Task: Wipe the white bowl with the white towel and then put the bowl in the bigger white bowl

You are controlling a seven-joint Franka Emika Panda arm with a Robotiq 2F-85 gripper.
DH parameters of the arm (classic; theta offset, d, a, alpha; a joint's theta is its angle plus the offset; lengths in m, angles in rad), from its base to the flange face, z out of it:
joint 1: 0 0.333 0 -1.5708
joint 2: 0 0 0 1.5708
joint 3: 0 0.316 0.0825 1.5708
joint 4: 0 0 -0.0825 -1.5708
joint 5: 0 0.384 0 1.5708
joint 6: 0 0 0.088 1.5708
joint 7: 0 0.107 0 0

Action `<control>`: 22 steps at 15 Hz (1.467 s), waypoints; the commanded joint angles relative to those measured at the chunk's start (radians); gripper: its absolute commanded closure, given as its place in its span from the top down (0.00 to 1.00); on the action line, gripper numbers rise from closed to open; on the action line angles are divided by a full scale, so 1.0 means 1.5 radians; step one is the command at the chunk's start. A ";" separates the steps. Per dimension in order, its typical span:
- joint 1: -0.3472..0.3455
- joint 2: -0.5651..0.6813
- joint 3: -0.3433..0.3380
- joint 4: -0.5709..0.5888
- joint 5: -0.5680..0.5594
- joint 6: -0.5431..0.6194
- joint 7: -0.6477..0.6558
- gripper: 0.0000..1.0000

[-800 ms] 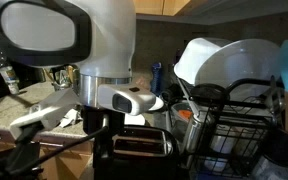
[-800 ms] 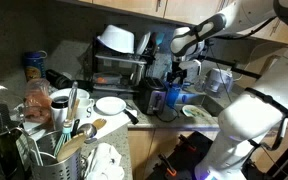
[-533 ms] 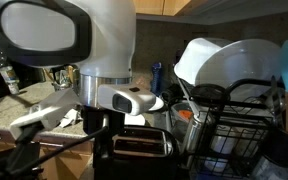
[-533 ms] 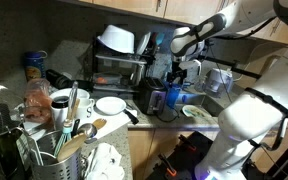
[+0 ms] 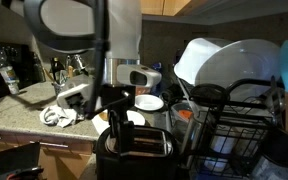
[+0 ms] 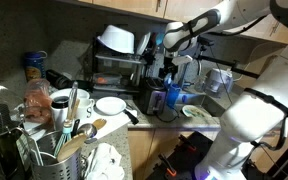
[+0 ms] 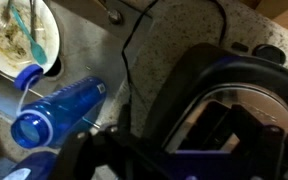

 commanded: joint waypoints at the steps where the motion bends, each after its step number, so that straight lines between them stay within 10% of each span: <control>1: 0.045 0.057 0.026 0.055 0.050 0.003 -0.058 1.00; 22: 0.185 0.181 0.219 0.130 0.274 -0.017 -0.363 1.00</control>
